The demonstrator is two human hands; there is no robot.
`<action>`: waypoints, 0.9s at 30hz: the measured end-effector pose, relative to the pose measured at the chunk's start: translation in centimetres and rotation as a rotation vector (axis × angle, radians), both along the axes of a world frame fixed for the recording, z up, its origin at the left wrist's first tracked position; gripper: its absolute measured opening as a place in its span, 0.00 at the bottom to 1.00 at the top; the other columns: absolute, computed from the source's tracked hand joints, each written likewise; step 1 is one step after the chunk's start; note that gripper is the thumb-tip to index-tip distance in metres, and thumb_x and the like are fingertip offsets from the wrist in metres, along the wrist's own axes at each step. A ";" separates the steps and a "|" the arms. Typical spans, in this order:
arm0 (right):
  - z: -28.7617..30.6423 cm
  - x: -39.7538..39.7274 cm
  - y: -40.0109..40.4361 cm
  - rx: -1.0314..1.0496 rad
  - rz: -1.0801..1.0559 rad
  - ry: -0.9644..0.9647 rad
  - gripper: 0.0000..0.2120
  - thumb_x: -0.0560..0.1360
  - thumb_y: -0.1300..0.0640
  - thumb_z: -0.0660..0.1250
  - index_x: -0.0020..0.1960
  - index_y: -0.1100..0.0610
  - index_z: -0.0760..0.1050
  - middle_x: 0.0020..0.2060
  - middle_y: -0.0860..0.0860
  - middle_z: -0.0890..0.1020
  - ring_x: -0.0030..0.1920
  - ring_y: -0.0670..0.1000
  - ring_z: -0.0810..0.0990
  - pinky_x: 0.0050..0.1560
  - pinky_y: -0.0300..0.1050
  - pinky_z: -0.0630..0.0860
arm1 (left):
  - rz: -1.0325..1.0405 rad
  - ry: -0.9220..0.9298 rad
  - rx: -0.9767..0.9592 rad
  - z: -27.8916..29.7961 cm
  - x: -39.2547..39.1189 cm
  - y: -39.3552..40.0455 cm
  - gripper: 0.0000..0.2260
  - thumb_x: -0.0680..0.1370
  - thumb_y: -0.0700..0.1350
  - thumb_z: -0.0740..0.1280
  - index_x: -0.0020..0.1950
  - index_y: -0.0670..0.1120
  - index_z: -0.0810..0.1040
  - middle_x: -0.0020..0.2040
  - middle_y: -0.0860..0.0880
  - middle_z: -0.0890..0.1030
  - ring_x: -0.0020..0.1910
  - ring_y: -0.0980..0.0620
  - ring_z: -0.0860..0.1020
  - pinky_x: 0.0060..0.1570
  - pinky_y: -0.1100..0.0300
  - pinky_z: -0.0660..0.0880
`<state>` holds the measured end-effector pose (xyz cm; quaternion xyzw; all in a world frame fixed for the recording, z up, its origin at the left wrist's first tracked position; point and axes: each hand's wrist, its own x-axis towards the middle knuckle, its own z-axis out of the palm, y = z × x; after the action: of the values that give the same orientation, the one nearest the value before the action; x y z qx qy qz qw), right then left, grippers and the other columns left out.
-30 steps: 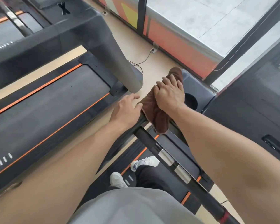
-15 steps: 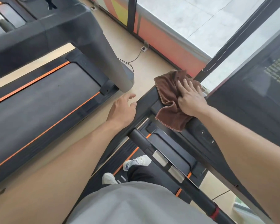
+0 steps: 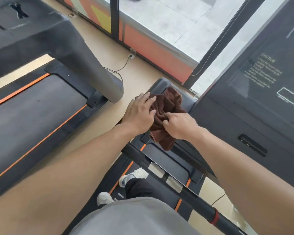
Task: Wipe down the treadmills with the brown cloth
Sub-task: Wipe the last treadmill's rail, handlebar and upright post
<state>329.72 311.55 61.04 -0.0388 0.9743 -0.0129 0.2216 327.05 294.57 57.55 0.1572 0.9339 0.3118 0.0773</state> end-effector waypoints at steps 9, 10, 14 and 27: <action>-1.2 -2.2 0.0 0.039 0.063 -0.078 0.15 0.81 0.47 0.50 0.60 0.51 0.71 0.67 0.52 0.78 0.69 0.53 0.72 0.72 0.51 0.58 | -0.239 0.063 -0.380 -2.0 -2.4 0.4 0.28 0.85 0.59 0.47 0.84 0.53 0.47 0.84 0.49 0.39 0.82 0.49 0.38 0.80 0.49 0.40; -0.9 -2.1 0.3 -0.015 0.063 -0.064 0.09 0.81 0.50 0.54 0.56 0.49 0.71 0.64 0.51 0.80 0.67 0.54 0.73 0.71 0.50 0.59 | -0.240 0.049 -0.378 -2.0 -2.4 0.5 0.28 0.85 0.59 0.47 0.84 0.53 0.46 0.84 0.49 0.39 0.82 0.48 0.38 0.80 0.50 0.40; 0.8 -2.3 0.7 -0.038 0.036 -0.106 0.08 0.79 0.53 0.60 0.48 0.52 0.77 0.47 0.52 0.81 0.56 0.58 0.78 0.52 0.47 0.67 | -0.231 -0.009 -0.426 -1.2 -2.7 1.2 0.29 0.85 0.58 0.47 0.84 0.52 0.43 0.83 0.48 0.37 0.82 0.46 0.37 0.80 0.49 0.40; 1.3 -2.7 -3.7 0.291 0.028 -0.358 0.29 0.86 0.46 0.50 0.82 0.59 0.53 0.80 0.57 0.60 0.81 0.57 0.56 0.79 0.58 0.49 | -0.220 -0.045 -0.328 -1.6 -2.3 0.4 0.29 0.85 0.56 0.51 0.84 0.54 0.44 0.83 0.49 0.36 0.82 0.48 0.37 0.80 0.50 0.40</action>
<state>326.99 307.87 62.33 -0.0168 0.9104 0.1242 0.3943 324.74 294.96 55.95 0.2366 0.9474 0.1485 0.1563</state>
